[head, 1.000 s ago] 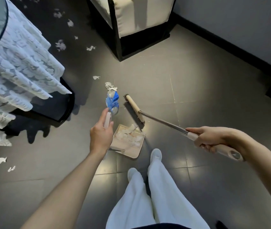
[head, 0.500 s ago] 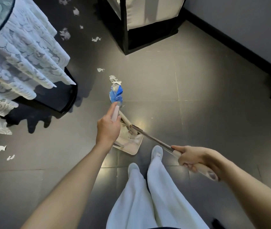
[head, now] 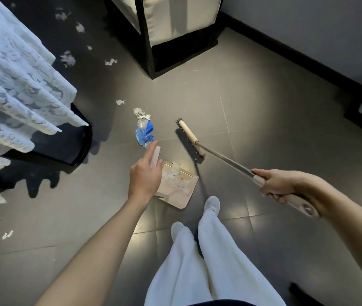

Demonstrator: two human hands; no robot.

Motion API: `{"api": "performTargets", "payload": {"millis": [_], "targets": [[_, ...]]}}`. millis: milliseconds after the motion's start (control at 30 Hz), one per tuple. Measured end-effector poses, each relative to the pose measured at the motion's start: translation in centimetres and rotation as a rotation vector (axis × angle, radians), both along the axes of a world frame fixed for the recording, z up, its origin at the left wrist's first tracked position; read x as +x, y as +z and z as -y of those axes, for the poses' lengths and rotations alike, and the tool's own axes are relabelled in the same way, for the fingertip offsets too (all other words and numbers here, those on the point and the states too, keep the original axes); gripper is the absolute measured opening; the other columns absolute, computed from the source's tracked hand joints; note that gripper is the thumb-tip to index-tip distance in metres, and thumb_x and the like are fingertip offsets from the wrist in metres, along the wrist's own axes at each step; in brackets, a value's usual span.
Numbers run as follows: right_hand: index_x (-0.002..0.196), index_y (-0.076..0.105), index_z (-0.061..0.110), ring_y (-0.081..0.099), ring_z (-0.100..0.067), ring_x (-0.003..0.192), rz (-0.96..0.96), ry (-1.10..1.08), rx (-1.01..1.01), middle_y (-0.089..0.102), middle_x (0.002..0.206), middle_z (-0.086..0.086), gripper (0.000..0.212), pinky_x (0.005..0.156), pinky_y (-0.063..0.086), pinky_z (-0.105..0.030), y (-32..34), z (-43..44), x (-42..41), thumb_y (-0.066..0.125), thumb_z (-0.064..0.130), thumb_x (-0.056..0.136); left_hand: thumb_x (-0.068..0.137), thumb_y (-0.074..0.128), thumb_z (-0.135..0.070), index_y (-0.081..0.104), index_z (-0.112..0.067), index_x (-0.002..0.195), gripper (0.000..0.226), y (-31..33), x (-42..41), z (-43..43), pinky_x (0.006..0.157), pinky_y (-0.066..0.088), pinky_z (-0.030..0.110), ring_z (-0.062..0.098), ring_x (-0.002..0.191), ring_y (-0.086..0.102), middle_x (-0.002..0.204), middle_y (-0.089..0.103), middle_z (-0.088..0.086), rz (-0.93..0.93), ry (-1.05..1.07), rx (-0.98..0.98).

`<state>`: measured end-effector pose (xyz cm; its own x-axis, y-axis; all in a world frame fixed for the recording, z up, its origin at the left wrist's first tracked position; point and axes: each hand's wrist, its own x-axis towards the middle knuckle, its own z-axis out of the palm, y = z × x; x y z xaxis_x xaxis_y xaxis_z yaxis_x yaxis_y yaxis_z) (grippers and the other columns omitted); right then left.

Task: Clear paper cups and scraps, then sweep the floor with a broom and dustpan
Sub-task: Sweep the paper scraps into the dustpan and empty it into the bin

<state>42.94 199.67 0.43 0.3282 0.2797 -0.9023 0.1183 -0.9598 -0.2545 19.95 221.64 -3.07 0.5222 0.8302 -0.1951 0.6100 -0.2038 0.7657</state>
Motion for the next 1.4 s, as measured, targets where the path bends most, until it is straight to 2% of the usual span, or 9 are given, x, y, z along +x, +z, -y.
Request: {"api": "performTargets", "payload": {"millis": [167, 367, 467, 600, 800, 933, 1033, 1233, 1400], "targets": [[0.141, 0.035, 0.013, 0.04, -0.012, 0.035, -0.011, -0.048, -0.037, 0.049, 0.055, -0.006, 0.047, 0.037, 0.036, -0.017, -2.5, -0.9, 0.2, 0.032, 0.005, 0.095, 0.093, 0.058, -0.017, 0.046, -0.035, 0.141, 0.053, 0.0, 2.1, 0.0, 0.09, 0.047, 0.034, 0.031, 0.105, 0.06, 0.121, 0.065, 0.008, -0.004, -0.079, 0.039], [0.142, 0.036, 0.017, 0.043, -0.015, 0.036, -0.022, -0.158, 0.005, 0.054, 0.046, -0.004, 0.051, 0.042, 0.039, -0.019, -4.5, -2.5, -0.2, 0.034, 0.007, 0.091, 0.092, 0.057, -0.017, 0.046, -0.037, 0.14, 0.053, -0.4, 3.6, -1.5, 0.089, 0.045, 0.033, 0.03, 0.103, 0.06, 0.117, 0.067, 0.009, -0.024, -0.077, 0.039], [0.138, 0.038, 0.01, 0.045, -0.024, 0.054, -0.047, -0.07, -0.025, 0.05, 0.063, -0.012, 0.048, 0.055, 0.04, -0.03, -5.3, -3.8, -0.3, 0.041, 0.008, 0.09, 0.092, 0.058, -0.017, 0.046, -0.037, 0.14, 0.053, -0.5, 3.2, -1.5, 0.086, 0.045, 0.033, 0.031, 0.098, 0.06, 0.109, 0.067, 0.011, -0.02, -0.061, 0.047], [0.142, 0.036, 0.025, 0.035, -0.008, 0.043, -0.044, -0.08, -0.101, 0.043, 0.068, -0.004, 0.045, 0.037, 0.032, -0.014, -5.7, -4.7, -0.4, 0.047, 0.019, 0.099, 0.093, 0.057, -0.017, 0.047, -0.036, 0.14, 0.051, -0.4, 3.9, -1.3, 0.08, 0.046, 0.035, 0.031, 0.092, 0.06, 0.102, 0.067, 0.011, -0.017, -0.085, 0.062], [0.125, 0.046, 0.026, 0.045, -0.017, 0.042, -0.021, 0.193, -0.17, 0.06, 0.063, -0.005, 0.046, 0.049, 0.043, -0.027, -4.7, -3.3, -2.2, 0.044, 0.011, 0.081, 0.094, 0.056, -0.017, 0.047, -0.035, 0.14, 0.05, -0.4, 3.8, -1.4, 0.081, 0.047, 0.036, 0.032, 0.094, 0.059, 0.102, 0.065, 0.011, -0.008, -0.077, 0.036], [0.138, 0.039, 0.036, 0.04, -0.012, 0.035, -0.125, 0.126, -0.16, 0.052, 0.042, 0.004, 0.065, 0.041, 0.038, -0.02, -2.8, -1.8, -2.3, 0.044, 0.007, 0.081, 0.094, 0.056, -0.018, 0.046, -0.037, 0.14, 0.05, -0.3, 3.6, -1.7, 0.084, 0.047, 0.035, 0.03, 0.1, 0.058, 0.108, 0.064, 0.009, -0.014, -0.061, 0.005], [0.146, 0.029, 0.041, 0.041, -0.012, 0.034, -0.095, 0.202, -0.151, 0.05, 0.053, -0.003, 0.082, 0.038, 0.038, -0.02, -0.5, -1.8, -1.1, 0.05, 0.0, 0.078, 0.094, 0.055, -0.021, 0.045, -0.04, 0.14, 0.052, -0.2, 2.0, -2.6, 0.082, 0.045, 0.033, 0.03, 0.098, 0.058, 0.104, 0.064, 0.009, -0.032, -0.033, -0.001], [0.147, 0.029, 0.039, 0.042, -0.009, 0.034, -0.056, 0.248, -0.046, 0.051, 0.07, -0.008, 0.073, 0.038, 0.039, -0.02, 3.2, -6.5, 0.7, 0.055, 0.006, 0.088, 0.095, 0.055, -0.02, 0.043, -0.038, 0.142, 0.052, 0.3, -0.3, -3.6, 0.078, 0.046, 0.035, 0.035, 0.089, 0.058, 0.099, 0.067, 0.016, 0.02, 0.178, 0.009], [0.148, 0.029, 0.035, 0.041, -0.008, 0.033, -0.017, 0.294, 0.057, 0.046, 0.062, -0.006, 0.068, 0.035, 0.037, -0.018, 3.1, -14.1, 3.4, 0.057, 0.008, 0.092, 0.094, 0.057, -0.018, 0.044, -0.034, 0.142, 0.052, -0.2, -0.4, -5.0, 0.078, 0.044, 0.033, 0.036, 0.092, 0.06, 0.11, 0.069, 0.012, 0.041, 0.364, 0.017]]}}
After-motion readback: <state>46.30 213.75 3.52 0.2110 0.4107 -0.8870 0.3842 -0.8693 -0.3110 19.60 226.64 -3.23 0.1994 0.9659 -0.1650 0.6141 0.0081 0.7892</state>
